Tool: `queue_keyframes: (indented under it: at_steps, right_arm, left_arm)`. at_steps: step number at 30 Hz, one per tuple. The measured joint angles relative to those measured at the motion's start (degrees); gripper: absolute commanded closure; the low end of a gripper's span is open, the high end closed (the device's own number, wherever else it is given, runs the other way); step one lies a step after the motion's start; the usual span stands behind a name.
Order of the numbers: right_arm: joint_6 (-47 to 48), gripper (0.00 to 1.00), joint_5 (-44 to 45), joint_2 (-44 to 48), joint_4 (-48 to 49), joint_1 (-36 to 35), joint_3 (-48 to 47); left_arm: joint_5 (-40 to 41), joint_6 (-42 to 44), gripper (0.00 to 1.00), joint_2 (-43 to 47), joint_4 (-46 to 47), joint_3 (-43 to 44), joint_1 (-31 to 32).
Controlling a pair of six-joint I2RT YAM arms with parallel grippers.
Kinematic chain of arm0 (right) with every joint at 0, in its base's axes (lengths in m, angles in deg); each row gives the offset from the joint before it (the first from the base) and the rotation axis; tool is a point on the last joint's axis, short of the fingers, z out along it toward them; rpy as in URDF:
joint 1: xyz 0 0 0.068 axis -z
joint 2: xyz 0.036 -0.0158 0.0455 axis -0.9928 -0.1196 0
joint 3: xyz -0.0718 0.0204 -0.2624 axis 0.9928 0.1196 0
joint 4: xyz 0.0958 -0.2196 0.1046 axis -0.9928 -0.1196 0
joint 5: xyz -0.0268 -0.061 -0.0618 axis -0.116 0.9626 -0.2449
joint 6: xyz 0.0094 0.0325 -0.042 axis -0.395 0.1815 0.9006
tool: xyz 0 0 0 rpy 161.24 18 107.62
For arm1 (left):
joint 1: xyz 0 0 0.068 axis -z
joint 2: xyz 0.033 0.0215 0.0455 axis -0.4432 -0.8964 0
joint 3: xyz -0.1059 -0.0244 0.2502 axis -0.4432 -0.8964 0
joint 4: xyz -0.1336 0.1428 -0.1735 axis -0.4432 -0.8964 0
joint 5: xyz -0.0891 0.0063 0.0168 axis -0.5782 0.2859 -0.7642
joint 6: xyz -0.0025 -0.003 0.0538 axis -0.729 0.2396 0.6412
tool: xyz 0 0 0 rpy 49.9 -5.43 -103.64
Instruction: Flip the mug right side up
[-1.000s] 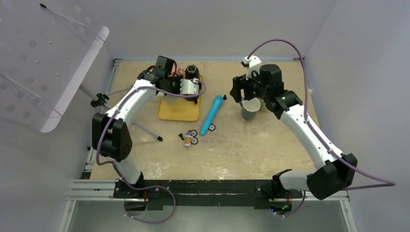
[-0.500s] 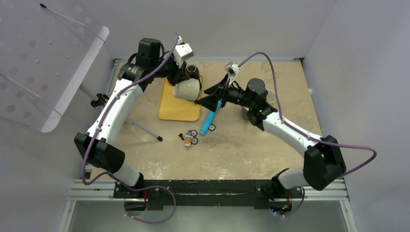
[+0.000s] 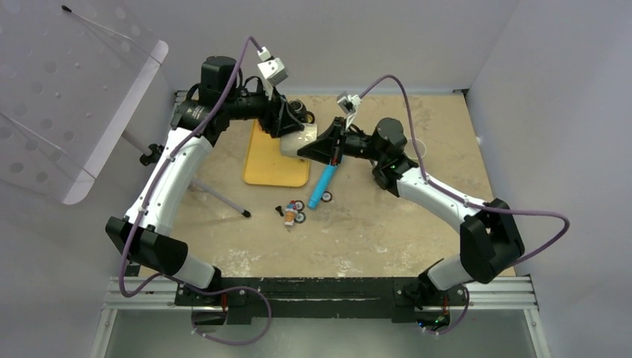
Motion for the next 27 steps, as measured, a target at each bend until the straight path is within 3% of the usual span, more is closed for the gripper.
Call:
queue_keyframes:
  at_steps: [3,6,7,10,11,18,27]
  right_arm:
    - [6.7,1.0,5.1,2.3,-11.7,-0.1,-1.8]
    - [14.8,1.0,15.8,4.0,-27.8,-0.2,-5.7]
    - [19.0,1.0,22.3,4.8,-36.7,-0.2,-8.3]
    - [25.4,1.0,33.0,6.0,-51.7,0.1,-12.2]
    - [29.3,1.0,40.1,6.8,-64.2,0.3,-13.6]
    - [32.2,1.0,45.9,3.9,-82.7,0.2,-13.4]
    - [33.4,1.0,48.1,-4.3,-89.4,-0.9,-9.6]
  left_arm:
    - [2.1,-0.6,0.0,0.5,-0.7,0.0,0.3]
    - [9.4,1.1,0.0,1.1,-1.3,0.0,0.4]
    - [12.3,1.9,0.0,1.5,-1.4,0.0,0.4]
    - [19.9,5.1,0.0,2.5,-1.5,-0.5,0.2]
    - [24.4,8.1,0.0,2.5,-2.1,-0.8,0.1]
    - [29.8,13.2,0.01,-2.3,-4.9,-1.0,0.1]
    - [33.4,14.6,0.09,-11.5,-6.5,-2.6,0.1]
